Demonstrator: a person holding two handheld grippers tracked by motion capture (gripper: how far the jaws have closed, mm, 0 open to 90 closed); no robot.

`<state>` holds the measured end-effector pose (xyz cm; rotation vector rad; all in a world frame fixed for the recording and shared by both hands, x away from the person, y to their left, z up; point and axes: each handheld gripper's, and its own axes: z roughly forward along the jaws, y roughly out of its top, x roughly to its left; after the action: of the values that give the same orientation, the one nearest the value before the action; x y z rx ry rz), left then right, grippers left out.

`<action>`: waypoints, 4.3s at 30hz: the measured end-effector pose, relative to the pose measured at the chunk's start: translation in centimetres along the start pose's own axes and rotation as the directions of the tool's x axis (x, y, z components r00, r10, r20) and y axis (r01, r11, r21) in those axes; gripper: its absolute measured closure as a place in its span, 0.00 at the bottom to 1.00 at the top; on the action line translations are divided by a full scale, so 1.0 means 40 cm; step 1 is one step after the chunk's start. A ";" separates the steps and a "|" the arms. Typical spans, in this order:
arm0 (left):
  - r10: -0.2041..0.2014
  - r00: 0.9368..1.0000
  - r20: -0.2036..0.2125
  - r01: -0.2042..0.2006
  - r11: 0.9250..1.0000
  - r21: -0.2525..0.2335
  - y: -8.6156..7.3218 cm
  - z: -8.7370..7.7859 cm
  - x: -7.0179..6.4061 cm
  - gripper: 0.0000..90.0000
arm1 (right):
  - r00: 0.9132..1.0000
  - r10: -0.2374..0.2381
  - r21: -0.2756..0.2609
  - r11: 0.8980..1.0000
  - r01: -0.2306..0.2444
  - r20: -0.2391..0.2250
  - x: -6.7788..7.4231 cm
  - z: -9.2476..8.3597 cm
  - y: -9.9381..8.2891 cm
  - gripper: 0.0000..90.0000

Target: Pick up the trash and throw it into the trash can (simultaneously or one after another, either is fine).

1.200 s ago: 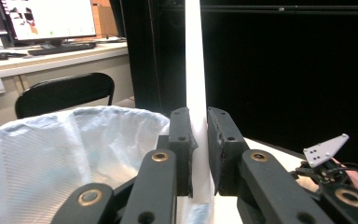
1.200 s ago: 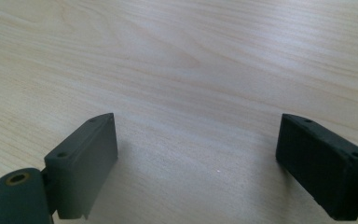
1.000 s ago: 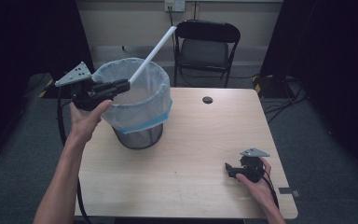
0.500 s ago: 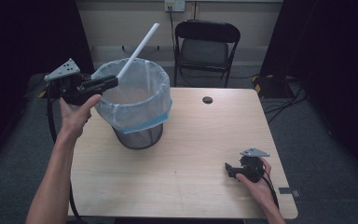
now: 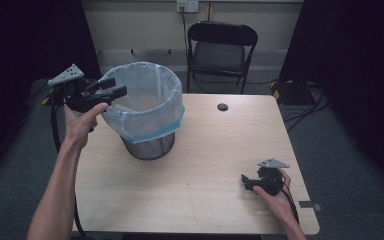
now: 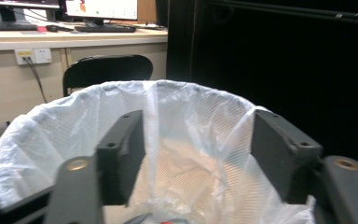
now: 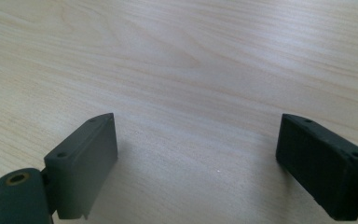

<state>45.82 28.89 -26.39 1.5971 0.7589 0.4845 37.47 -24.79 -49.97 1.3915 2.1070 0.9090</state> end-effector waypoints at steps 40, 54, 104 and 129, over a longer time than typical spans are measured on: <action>0.063 0.994 0.088 -0.069 0.996 0.062 -0.029 0.027 -0.134 0.24 | 1.000 0.001 0.000 1.000 -0.001 0.000 0.000 0.000 0.000 0.13; 0.114 0.985 0.128 -0.123 0.990 0.067 -0.050 0.027 -0.232 0.25 | 1.000 0.001 0.000 1.000 -0.001 0.000 0.000 0.000 0.000 0.13; 0.067 0.990 0.121 -0.115 0.882 0.456 -0.482 0.050 -0.261 0.18 | 1.000 0.001 0.001 1.000 -0.001 0.000 0.000 0.000 0.000 0.13; 0.107 0.994 -0.022 -0.079 0.838 0.540 -0.615 0.067 -0.200 0.14 | 1.000 0.000 0.000 1.000 0.000 0.000 0.001 0.000 0.000 0.13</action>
<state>37.20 22.40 -50.05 2.1644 0.9123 0.4002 37.47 -24.77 -49.97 1.3922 2.1065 0.9086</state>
